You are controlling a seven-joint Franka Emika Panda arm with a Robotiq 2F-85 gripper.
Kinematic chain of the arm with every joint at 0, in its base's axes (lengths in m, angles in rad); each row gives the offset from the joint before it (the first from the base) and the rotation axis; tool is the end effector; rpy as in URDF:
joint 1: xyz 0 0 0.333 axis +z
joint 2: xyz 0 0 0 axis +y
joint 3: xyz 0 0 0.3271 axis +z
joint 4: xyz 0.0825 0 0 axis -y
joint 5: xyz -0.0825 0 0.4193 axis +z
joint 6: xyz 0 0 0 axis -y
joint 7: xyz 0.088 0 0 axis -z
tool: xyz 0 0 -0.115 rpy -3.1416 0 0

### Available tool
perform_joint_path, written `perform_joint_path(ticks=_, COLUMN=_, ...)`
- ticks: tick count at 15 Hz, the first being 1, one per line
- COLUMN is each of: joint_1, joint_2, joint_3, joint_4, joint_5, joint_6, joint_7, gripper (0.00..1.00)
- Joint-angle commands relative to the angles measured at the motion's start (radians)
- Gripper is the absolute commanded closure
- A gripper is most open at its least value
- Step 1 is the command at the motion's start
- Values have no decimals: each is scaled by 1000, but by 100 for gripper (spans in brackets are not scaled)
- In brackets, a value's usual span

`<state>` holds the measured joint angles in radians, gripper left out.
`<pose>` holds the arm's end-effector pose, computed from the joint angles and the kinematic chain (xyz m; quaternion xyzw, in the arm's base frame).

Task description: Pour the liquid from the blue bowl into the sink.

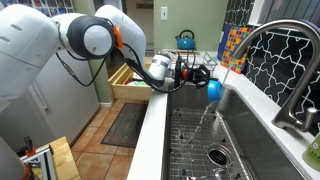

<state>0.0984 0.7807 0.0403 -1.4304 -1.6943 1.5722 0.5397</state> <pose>0.7617 -0.0161 0.2787 0.6741 0.1032 0.0366 0.7305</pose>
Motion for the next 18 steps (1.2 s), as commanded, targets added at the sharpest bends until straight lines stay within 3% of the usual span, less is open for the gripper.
perform_joint_path(ticks=1, joint_1=5, joint_2=24, joint_3=0, joint_4=33, joint_5=9, joint_6=16, joint_7=37, gripper=97)
perform_joint_path(ticks=18, joint_1=-2, joint_2=25, joint_3=-15, joint_4=27, joint_5=-78, joint_6=123, joint_7=37, gripper=97)
